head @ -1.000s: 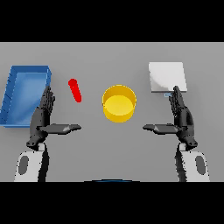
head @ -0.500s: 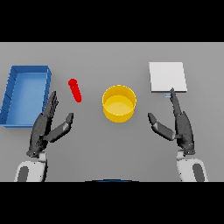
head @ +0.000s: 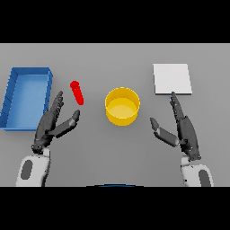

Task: Pick up the red beaker and tilt it to pour out 1 green nut into yellow bowl. Pick up the yellow bowl and place it on the metallic measuring scale.

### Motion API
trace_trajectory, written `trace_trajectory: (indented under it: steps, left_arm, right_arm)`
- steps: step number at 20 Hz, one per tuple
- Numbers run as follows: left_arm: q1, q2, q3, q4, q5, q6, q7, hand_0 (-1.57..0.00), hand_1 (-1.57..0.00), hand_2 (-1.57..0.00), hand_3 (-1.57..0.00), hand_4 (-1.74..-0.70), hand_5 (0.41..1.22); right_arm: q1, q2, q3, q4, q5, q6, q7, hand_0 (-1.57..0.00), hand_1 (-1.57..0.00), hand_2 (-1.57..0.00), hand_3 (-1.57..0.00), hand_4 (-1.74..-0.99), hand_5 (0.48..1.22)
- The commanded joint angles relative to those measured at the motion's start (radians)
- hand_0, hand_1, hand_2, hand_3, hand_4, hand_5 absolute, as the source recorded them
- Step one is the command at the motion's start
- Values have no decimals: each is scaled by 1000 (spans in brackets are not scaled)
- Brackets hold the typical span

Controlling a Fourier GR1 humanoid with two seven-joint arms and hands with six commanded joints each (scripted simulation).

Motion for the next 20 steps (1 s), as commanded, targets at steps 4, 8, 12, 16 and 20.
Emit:
trace_trajectory:
  steps: [4, 8, 12, 16, 20]
  left_arm:
    - [-139, 2, 47, 183, 2, 7, -35, 1, 1, 1, 1, -1177, 644]
    - [-241, 3, 69, 326, 1, -5, -105, 1, 1, 1, 1, -1183, 637]
    - [-326, 2, 76, 413, -23, 13, -127, 1, 1, 1, 1, -1201, 654]
    - [-403, -2, 87, 508, -45, 35, -114, 1, 1, 1, 1, -1196, 664]
    - [-460, -8, 114, 608, -46, 57, -164, 1, 1, 1, 1, -1215, 678]
  right_arm:
    - [-6, -8, -14, 13, -15, 7, -7, 1, 1, 1, 1, -1220, 626]
    - [-6, 0, -8, 21, -11, 6, -10, 1, 1, 1, 1, -1227, 625]
    - [-4, -6, -15, 2, -24, 11, -7, 1, 1, 1, 1, -1229, 628]
    - [8, -7, -16, 8, -24, 14, -1, 1, 1, 1, 1, -1233, 634]
    - [9, -9, -20, 0, -25, 9, -5, 1, 1, 1, 1, -1241, 641]
